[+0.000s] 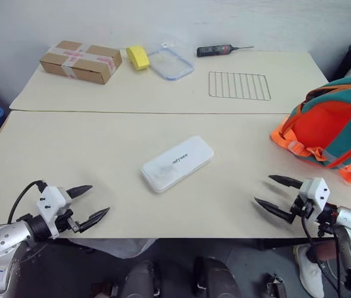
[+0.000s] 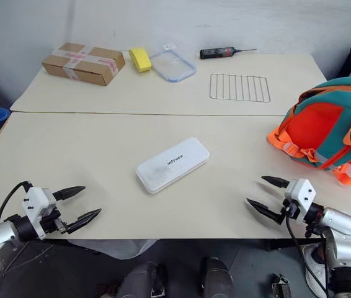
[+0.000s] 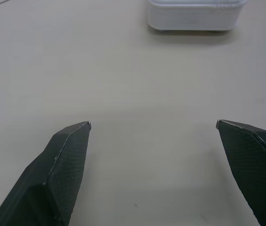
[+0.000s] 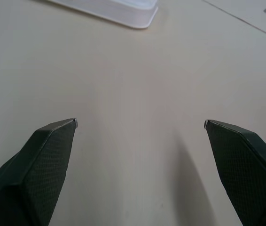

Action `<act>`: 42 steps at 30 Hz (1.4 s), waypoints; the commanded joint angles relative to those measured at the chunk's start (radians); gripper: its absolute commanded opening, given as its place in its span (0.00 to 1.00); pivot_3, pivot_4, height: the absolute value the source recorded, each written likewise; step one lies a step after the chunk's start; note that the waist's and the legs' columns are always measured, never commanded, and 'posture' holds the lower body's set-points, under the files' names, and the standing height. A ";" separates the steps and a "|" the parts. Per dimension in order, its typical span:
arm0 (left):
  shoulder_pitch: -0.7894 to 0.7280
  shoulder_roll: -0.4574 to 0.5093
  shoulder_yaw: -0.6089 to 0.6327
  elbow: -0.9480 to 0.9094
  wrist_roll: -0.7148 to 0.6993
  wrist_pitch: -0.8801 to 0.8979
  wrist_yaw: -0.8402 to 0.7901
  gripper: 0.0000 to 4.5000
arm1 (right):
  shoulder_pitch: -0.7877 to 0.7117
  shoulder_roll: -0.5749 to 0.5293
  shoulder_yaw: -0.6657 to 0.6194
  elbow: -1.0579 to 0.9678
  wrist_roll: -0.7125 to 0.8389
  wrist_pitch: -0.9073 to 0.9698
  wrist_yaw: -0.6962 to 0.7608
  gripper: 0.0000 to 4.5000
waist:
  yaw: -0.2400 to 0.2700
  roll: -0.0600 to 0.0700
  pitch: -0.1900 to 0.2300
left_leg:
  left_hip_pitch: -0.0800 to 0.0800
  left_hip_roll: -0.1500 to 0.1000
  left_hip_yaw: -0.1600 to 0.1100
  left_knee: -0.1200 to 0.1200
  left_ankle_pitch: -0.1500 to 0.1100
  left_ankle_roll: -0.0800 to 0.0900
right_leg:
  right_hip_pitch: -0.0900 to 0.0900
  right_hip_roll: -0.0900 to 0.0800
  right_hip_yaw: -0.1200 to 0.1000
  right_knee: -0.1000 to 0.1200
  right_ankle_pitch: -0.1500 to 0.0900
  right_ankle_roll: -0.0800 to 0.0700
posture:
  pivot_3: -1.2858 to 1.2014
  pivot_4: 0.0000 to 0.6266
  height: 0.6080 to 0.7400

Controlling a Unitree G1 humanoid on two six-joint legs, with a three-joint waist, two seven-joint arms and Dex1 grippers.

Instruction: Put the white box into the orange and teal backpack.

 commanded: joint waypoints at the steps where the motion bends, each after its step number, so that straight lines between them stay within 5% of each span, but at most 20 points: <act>1: -0.004 0.006 0.017 -0.028 -0.002 -0.024 0.002 1.00 | -0.002 -0.012 -0.022 -0.005 0.015 -0.017 0.010 0.99 | 0.000 0.000 0.000 | 0.000 0.000 0.000 0.000 0.000 0.000 | 0.000 0.000 0.000 0.000 0.000 0.000 | 0.52 0.24 1.00; 6: -0.077 0.007 0.004 -0.068 -0.056 0.057 0.021 1.00 | -0.060 0.016 0.001 -0.059 0.024 0.079 -0.050 0.99 | 0.000 0.000 0.000 | 0.000 0.000 0.000 0.000 0.000 0.000 | 0.000 0.000 0.000 0.000 0.000 0.000 | 0.52 0.24 1.00; 9: -0.145 0.016 -0.036 -0.101 -0.057 0.159 0.058 0.86 | -0.190 0.026 0.073 -0.094 -0.037 0.260 -0.155 0.85 | -0.009 0.000 0.000 | 0.000 0.000 0.000 0.001 0.001 -0.001 | 0.000 0.000 0.001 0.002 0.000 0.000 | 0.52 0.24 1.00; 20: -0.280 -0.054 -0.242 -0.162 0.009 0.334 0.178 0.10 | -0.680 0.241 0.260 0.308 -0.289 0.269 -0.404 0.01 | -0.026 0.001 0.000 | -0.002 -0.001 0.002 0.001 0.003 0.000 | -0.002 0.002 0.000 0.007 0.000 0.000 | 0.52 0.24 1.00; 22: -0.302 -0.070 -0.270 -0.147 0.030 0.346 0.199 0.01 | -0.718 0.268 0.274 0.381 -0.300 0.233 -0.388 0.00 | -0.023 0.001 0.000 | -0.002 -0.001 0.002 0.002 0.003 0.000 | -0.001 0.002 0.000 0.007 0.000 0.000 | 0.52 0.24 1.00; 30: -0.377 -0.127 -0.322 -0.097 0.078 0.337 0.239 0.01 | -0.730 0.305 0.295 0.392 -0.259 0.275 -0.203 0.00 | -0.025 0.001 0.000 | -0.002 -0.001 0.002 0.002 0.004 0.000 | -0.001 0.003 0.000 0.007 0.000 0.000 | 0.52 0.24 1.00; 35: -0.407 -0.158 -0.347 -0.072 0.094 0.326 0.235 0.01 | -0.584 0.254 0.297 0.106 -0.160 0.450 -0.068 0.00 | -0.019 0.001 0.000 | -0.002 0.000 0.001 0.002 0.004 0.001 | -0.001 0.002 -0.001 0.007 0.000 0.000 | 0.52 0.24 1.00; 42: -0.408 -0.189 -0.371 -0.080 0.093 0.308 0.200 0.01 | -0.292 0.127 0.292 -0.363 -0.070 0.733 -0.076 0.00 | -0.019 0.001 0.000 | -0.001 0.000 0.000 0.002 0.004 0.000 | 0.000 0.002 -0.001 0.007 0.000 0.000 | 0.52 0.24 1.00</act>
